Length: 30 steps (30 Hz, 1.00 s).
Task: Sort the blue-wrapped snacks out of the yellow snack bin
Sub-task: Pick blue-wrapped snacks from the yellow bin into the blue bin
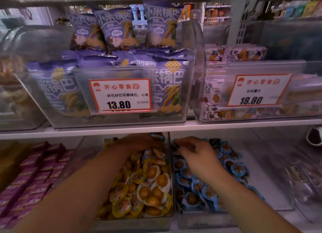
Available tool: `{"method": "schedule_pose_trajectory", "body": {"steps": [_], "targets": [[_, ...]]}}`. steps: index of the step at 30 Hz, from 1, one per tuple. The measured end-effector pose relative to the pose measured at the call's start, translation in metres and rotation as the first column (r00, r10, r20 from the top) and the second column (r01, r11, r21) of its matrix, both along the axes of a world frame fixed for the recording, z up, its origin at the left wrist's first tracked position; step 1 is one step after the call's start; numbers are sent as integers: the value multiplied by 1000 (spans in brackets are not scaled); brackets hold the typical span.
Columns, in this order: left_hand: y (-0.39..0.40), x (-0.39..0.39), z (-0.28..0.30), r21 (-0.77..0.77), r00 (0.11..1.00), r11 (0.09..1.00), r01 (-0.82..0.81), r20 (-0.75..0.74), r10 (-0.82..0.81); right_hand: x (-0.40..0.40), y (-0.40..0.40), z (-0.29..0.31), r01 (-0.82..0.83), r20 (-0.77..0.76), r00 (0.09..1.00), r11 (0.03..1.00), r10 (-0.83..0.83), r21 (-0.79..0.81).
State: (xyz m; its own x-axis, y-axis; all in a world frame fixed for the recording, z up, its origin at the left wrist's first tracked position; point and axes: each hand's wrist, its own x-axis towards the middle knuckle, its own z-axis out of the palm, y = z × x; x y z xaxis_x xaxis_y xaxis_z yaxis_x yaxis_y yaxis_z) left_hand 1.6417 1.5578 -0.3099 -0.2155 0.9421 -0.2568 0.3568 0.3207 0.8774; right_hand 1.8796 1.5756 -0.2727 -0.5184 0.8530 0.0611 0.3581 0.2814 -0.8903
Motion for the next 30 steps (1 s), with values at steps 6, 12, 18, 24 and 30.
{"method": "schedule_pose_trajectory", "body": {"steps": [6, 12, 18, 24, 30], "targets": [[-86, 3, 48, 200, 896, 917, -344, 362, 257, -2, -10, 8, 38, -132, 991, 997, -28, 72], [-183, 51, 57, 59, 471, 860, -506, 854, 219, -20, -64, 28, -7, -331, 943, 994, 42, 106], [-186, 78, 53, -41, 266, 884, -465, 946, 183, -55, -117, 19, -191, -355, 934, 782, -41, -594], [-167, 67, 44, 92, 425, 804, -588, 881, 210, -64, -109, 15, -315, -448, 889, 592, -89, -742], [-165, 47, 36, 199, 598, 834, -515, 781, 183, -77, -93, 8, -334, -460, 883, 560, -96, -759]]}}
